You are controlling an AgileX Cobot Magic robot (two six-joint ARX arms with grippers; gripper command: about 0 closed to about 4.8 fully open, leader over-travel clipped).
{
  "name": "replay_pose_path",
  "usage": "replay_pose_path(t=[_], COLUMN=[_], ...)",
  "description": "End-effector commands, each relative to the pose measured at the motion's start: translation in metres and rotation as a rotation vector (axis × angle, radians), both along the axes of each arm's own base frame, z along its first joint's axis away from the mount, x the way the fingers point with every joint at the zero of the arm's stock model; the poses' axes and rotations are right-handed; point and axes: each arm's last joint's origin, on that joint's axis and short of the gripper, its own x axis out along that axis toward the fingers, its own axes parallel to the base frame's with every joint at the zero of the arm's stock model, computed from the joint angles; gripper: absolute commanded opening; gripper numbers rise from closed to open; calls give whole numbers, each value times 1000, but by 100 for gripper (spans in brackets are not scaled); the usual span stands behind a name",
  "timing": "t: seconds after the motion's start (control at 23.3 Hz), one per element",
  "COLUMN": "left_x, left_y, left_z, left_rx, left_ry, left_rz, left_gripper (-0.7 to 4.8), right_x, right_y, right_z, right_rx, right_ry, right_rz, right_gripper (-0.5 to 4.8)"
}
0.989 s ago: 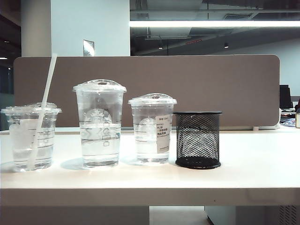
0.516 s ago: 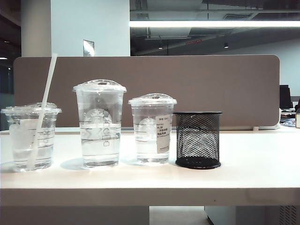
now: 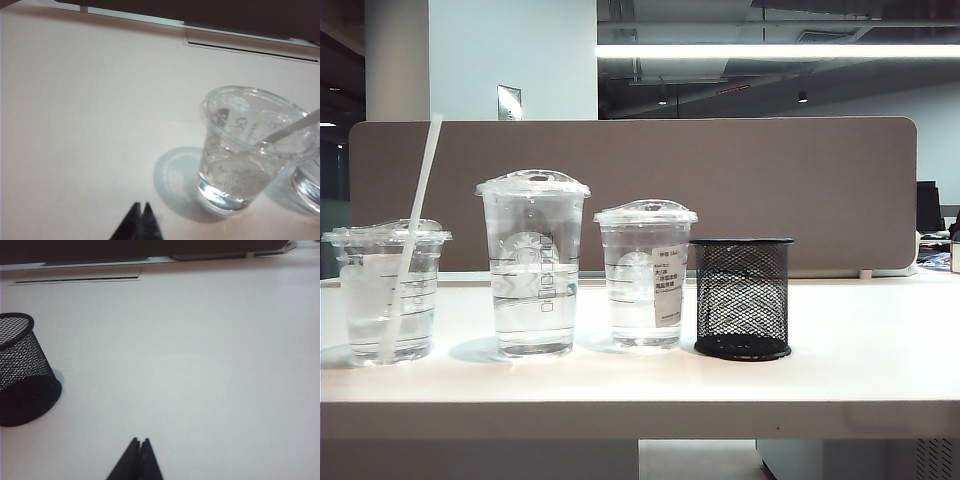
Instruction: Pick up the straw and insert it into the small coffee cup.
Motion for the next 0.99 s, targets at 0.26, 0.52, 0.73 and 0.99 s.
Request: replay_pose_path(t=[0.26,0.52,0.73,0.99], left_x=[0,0,0,0], left_y=[-2,-2,-2,-2], left_z=[0,0,0,0], left_rx=[109,102,102,102], left_ry=[-6,-7,-7,-8], left_rz=[-71,-71,-71,-71], left_gripper=[-5,-5,-5,-5], right_x=[0,0,0,0], right_y=[0,0,0,0], right_z=[-1,-1,-1,-1], right_rx=[-3,-3,-3,-3], right_ry=[-5,-5,-6,-5], right_rz=[2,2,3,5], right_gripper=[-1,-1,-1,-1])
